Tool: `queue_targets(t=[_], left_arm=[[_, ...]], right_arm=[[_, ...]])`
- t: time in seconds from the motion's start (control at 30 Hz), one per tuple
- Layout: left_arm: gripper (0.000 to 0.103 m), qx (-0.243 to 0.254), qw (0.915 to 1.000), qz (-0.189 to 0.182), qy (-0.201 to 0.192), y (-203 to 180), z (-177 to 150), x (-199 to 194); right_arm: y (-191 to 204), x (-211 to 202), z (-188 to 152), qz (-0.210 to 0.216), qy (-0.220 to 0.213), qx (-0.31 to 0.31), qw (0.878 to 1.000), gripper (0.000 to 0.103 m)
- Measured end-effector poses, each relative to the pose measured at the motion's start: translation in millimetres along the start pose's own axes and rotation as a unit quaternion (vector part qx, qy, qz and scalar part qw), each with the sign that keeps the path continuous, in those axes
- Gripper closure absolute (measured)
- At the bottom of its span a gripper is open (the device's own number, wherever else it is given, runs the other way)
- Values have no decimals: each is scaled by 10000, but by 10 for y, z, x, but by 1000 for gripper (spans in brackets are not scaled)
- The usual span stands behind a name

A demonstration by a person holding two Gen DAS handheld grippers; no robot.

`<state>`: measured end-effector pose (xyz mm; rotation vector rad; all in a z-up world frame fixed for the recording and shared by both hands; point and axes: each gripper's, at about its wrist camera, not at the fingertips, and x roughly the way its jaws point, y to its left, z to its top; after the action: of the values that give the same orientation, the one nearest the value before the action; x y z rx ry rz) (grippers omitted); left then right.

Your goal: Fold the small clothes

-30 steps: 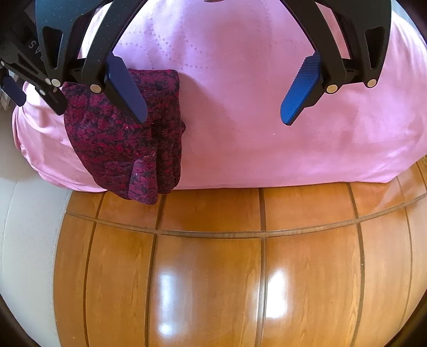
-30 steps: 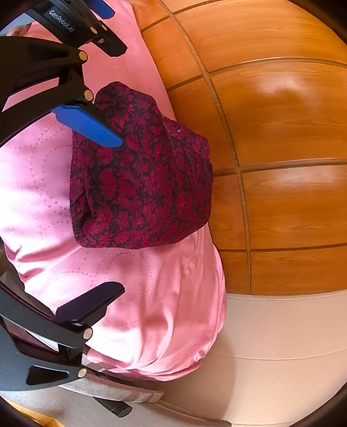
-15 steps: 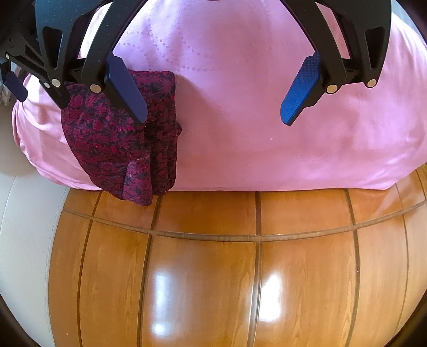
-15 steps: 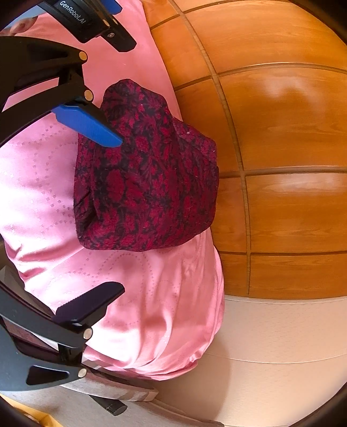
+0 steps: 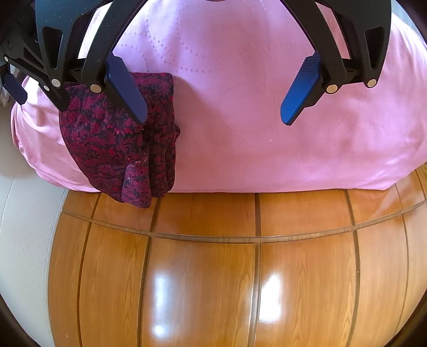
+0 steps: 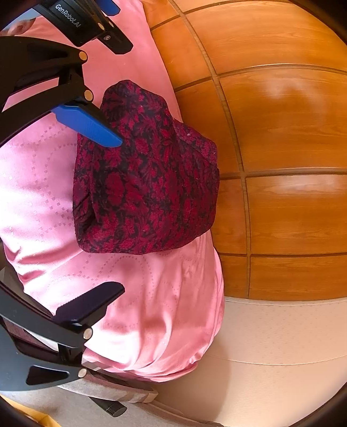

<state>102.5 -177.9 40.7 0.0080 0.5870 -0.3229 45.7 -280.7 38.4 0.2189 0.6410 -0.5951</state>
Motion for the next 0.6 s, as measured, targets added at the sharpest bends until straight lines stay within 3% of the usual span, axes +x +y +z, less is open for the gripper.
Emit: queue_targets(t=[0.6], left_arm=[[4,58,10000,-3,-44,40,-13,-41]], right_arm=[[15,26,5,92,12,-48,9999,2]])
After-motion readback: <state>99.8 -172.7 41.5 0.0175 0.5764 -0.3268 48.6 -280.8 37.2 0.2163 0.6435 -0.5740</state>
